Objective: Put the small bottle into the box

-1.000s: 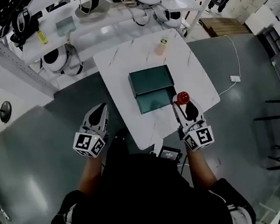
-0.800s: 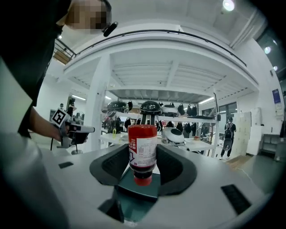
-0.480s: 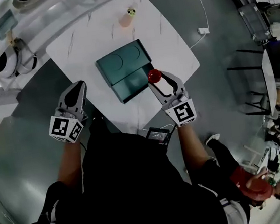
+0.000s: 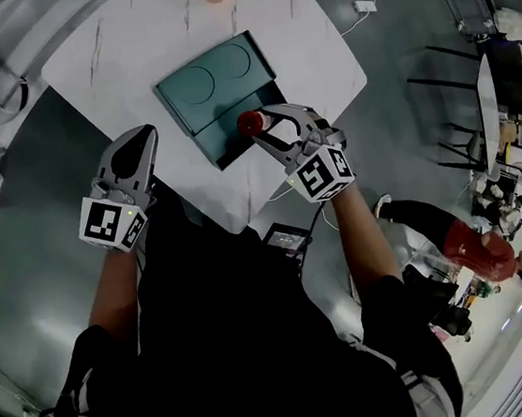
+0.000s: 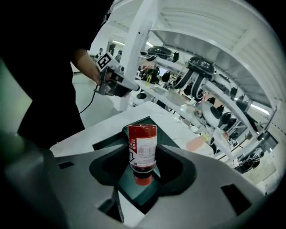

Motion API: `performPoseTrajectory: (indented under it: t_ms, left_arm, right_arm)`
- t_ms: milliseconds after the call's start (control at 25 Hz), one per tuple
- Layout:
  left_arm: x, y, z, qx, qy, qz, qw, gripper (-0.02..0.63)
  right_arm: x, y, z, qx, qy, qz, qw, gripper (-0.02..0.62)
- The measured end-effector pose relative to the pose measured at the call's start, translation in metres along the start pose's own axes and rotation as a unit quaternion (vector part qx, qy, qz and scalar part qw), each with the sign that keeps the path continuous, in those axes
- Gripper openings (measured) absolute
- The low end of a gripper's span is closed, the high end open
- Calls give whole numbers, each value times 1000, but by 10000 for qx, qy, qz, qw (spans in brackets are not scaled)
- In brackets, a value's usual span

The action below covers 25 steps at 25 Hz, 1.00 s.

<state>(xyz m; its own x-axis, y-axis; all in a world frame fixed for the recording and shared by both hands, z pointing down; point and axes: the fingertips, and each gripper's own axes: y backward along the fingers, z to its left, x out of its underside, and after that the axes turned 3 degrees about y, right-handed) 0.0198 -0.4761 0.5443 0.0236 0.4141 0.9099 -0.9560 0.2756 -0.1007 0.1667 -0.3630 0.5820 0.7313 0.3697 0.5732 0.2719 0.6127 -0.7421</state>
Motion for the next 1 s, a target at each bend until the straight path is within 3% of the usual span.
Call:
performPoseTrajectory:
  t_ms: [320, 560, 800, 1000]
  left_arm:
    - [24, -3, -1, 325, 97, 277, 9990, 21]
    - [29, 0, -6, 503, 59, 405, 9979, 21]
    - [38, 3, -2, 490, 137, 443, 9977, 21]
    - [39, 5, 0, 498, 82, 424, 9978, 20]
  right_arm:
    - [28, -40, 42, -1011, 908, 660, 9885, 210]
    - [45, -60, 67, -1567, 1594, 1058, 9689, 210]
    - [56, -77, 77, -1916, 2110, 1414, 9481, 210]
    - [69, -88, 81, -2118, 2156, 1608, 9396, 210]
